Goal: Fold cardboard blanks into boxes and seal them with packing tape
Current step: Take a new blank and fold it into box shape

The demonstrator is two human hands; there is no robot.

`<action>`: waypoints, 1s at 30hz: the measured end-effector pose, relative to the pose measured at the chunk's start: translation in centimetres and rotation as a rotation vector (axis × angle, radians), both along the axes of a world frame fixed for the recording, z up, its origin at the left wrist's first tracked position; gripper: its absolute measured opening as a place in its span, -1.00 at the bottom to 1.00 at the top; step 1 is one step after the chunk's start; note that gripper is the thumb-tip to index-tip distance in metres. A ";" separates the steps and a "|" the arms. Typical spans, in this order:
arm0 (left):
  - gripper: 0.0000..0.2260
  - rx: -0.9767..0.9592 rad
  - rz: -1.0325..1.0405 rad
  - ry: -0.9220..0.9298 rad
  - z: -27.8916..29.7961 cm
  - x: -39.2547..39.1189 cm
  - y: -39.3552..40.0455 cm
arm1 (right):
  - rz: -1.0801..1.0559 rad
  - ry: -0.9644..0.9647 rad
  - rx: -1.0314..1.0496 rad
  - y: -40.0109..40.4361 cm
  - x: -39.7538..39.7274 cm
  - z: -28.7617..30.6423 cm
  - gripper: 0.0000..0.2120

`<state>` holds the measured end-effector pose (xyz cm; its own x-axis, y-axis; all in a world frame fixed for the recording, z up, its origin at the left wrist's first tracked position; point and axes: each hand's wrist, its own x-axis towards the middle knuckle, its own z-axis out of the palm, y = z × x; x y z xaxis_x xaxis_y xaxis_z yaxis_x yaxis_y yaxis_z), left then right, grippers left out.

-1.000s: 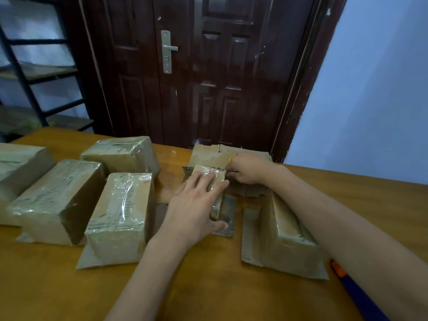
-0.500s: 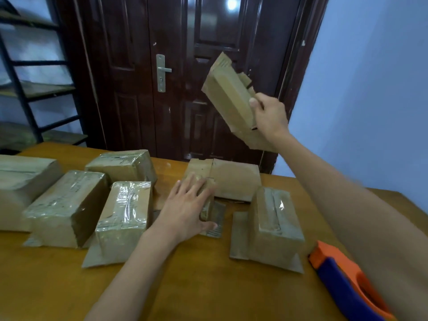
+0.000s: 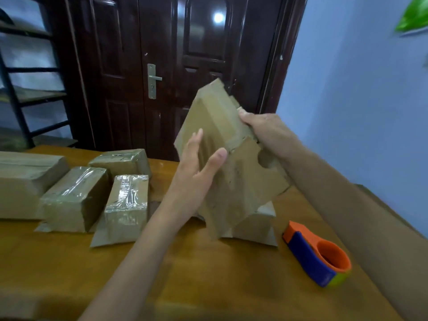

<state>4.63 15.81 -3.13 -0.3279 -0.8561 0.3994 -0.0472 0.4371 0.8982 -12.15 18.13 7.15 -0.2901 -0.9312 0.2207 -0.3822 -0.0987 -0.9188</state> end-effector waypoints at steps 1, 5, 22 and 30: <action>-0.14 0.111 -0.006 0.075 0.0 0.1 0.5 | 0.005 -0.056 0.040 0.7 0.8 -1.0 -0.64; -0.28 0.315 -0.009 0.263 -0.6 1.3 3.0 | 0.131 -0.440 0.266 2.8 4.0 -5.9 -0.58; -0.18 0.100 0.264 0.033 -5.0 4.5 1.9 | 0.245 -0.215 0.486 5.3 1.8 -9.7 -0.63; -0.68 0.059 0.330 0.145 -8.2 3.8 0.9 | 0.357 0.673 0.314 2.5 -2.3 -5.7 -0.64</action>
<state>8.41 16.76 -11.36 0.0261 -0.9295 0.3679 -0.0475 0.3665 0.9292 -14.41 20.67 1.44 0.1366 -0.9896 -0.0447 -0.8551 -0.0950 -0.5096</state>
